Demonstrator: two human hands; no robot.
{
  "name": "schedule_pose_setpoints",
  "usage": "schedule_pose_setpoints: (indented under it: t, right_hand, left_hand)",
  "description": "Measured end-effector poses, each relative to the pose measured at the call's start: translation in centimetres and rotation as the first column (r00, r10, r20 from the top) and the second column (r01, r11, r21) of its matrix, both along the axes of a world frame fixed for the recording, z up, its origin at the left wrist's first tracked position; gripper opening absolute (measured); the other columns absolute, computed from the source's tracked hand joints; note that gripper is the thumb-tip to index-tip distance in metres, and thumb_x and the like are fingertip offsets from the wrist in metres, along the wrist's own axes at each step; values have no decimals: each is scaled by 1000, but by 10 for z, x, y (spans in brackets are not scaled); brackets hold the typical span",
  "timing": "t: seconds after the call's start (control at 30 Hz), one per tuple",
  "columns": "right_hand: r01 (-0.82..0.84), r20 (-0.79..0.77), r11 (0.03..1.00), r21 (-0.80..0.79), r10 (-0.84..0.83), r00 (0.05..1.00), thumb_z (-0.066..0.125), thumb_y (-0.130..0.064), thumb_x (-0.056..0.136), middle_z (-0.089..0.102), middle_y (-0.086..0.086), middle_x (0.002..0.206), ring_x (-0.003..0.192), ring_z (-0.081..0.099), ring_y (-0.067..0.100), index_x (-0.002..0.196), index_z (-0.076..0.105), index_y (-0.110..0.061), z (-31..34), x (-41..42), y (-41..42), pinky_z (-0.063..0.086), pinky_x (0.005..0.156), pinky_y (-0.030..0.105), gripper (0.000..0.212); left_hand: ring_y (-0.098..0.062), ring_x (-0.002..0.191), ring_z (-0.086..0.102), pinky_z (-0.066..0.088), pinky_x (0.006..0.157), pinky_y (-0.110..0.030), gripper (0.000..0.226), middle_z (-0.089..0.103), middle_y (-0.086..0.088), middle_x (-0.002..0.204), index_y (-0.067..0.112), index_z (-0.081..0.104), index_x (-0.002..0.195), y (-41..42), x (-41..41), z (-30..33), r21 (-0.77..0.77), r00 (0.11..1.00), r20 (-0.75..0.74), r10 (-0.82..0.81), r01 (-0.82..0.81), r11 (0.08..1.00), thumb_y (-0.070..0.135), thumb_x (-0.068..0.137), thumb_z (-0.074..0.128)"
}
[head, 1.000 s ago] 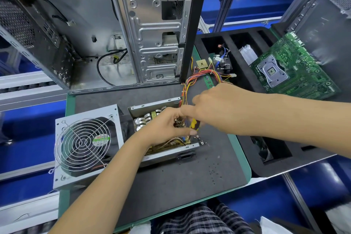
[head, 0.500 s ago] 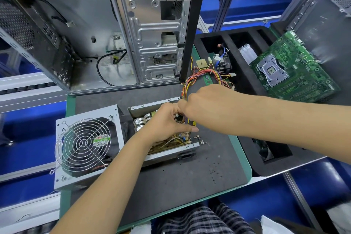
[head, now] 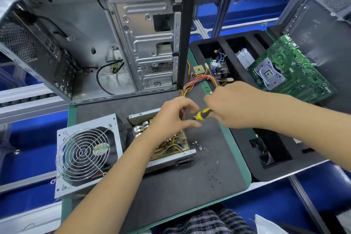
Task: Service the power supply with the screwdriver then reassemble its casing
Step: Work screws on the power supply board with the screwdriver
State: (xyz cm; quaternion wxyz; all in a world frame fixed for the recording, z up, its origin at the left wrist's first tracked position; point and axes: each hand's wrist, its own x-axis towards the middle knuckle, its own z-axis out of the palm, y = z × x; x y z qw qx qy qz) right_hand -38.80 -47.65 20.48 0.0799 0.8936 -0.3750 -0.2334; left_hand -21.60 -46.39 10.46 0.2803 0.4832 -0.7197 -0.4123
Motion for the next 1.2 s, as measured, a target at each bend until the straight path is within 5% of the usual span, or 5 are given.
schedule_pose_setpoints:
  t: [0.17, 0.7, 0.97, 1.07, 1.2]
  right_hand:
    - [171, 81, 974, 146, -184, 980, 39, -32, 100, 57, 6, 107, 86, 58, 28, 118, 37, -11, -35, -55, -3, 36, 61, 33, 28]
    - [266, 357, 730, 630, -576, 735, 42, -29, 98, 49, -2, 75, 61, 45, 13, 98, 32, -21, -122, -103, 5, 34, 55, 27, 12]
    - [161, 536, 722, 673, -627, 565, 48, -53, 90, 44, -5, 59, 53, 36, 7, 83, 43, -38, -122, -95, 4, 26, 53, 25, 17]
    - [87, 637, 730, 678, -643, 425, 46, -60, 84, 43, 2, 61, 53, 32, 7, 87, 52, -40, -113, -93, 9, 24, 53, 25, 21]
    - [9, 761, 810, 586, -554, 338, 50, -60, 81, 46, -1, 60, 53, 32, 5, 90, 59, -39, -95, -83, 13, 23, 49, 19, 24]
  left_hand:
    - [-21, 102, 55, 34, 95, -32, 18, 59, 4, 105, 22, 67, 99, 15, -15, -29, -124, 785, 619, 33, 57, 991, 32, 84, 72]
    - [-15, 104, 57, 39, 74, -30, 9, 59, 6, 106, 21, 67, 94, 4, -41, -47, 152, 646, 711, -279, 246, 957, 28, 87, 67]
    - [-2, 51, 46, 40, 55, -17, 12, 66, 14, 66, 20, 71, 76, 16, -16, -26, 197, 966, -35, 256, -244, 949, 11, 81, 77]
    - [-7, 40, 35, 31, 40, -14, 11, 74, -10, 83, 20, 72, 80, 22, -8, -14, 448, 649, -540, 536, -317, 836, 9, 80, 73]
    - [-1, 35, 31, 26, 38, -11, 12, 71, -7, 71, 19, 74, 75, 23, -3, -4, 520, 414, -704, 577, -253, 816, 10, 81, 68]
